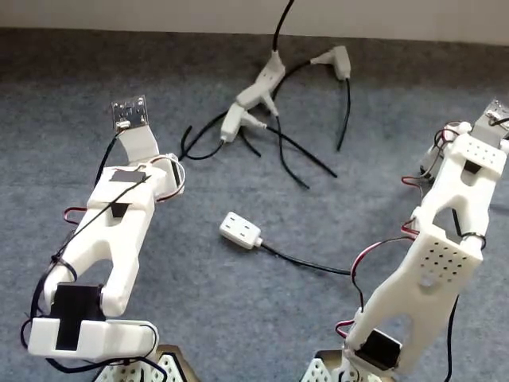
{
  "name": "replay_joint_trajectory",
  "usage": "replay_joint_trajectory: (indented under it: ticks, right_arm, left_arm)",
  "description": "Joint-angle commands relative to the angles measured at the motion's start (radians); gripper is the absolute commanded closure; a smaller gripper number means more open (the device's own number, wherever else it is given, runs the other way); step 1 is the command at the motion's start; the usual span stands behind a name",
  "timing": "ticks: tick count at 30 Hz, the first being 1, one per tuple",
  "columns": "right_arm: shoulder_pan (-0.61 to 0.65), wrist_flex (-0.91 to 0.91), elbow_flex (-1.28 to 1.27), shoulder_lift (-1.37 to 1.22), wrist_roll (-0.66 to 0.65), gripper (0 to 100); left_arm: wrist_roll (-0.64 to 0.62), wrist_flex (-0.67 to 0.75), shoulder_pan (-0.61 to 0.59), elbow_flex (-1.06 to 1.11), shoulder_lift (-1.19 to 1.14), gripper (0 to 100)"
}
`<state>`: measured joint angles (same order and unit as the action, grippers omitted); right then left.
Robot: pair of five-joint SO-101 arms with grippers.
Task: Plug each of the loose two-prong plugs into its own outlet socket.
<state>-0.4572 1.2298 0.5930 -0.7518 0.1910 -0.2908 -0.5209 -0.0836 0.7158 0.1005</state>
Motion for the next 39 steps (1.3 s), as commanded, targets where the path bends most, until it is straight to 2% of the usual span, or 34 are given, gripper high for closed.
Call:
replay_joint_trajectory:
  ticks: [1, 3, 8, 11, 15, 20, 26, 31, 39]
  right_arm:
    - [-0.005, 0.058, 0.090, 0.099, 0.006, 99.0]
    - [-0.004, 0.090, 0.140, 0.104, 0.005, 97.1]
    - [-0.022, 0.107, 0.203, 0.082, 0.057, 84.3]
    - [-0.024, 0.105, 0.208, 0.050, 0.094, 83.8]
    - [-0.018, 0.068, 0.213, -0.010, 0.080, 83.5]
    - [0.010, 0.041, 0.213, -0.074, -0.057, 83.5]
    - [0.012, 0.039, 0.214, -0.085, -0.060, 84.9]
    - [0.002, 0.047, 0.265, -0.093, -0.064, 98.4]
    - [0.013, 0.042, 0.271, -0.094, -0.064, 99.0]
  left_arm:
    - [-0.008, 0.012, -0.004, -0.002, 0.042, 83]
    - [-0.008, 0.012, -0.004, -0.002, 0.042, 83]
    - [-0.008, 0.012, -0.004, -0.002, 0.042, 83]
    - [-0.008, 0.012, -0.004, -0.002, 0.042, 83]
    - [-0.008, 0.012, -0.004, -0.002, 0.042, 83]
    - [-0.008, 0.012, -0.004, -0.002, 0.042, 83]
    - [-0.008, 0.012, -0.004, -0.002, 0.042, 83]
    - [-0.008, 0.012, -0.004, -0.002, 0.042, 83]
    - [-0.008, 0.012, -0.004, -0.002, 0.042, 83]
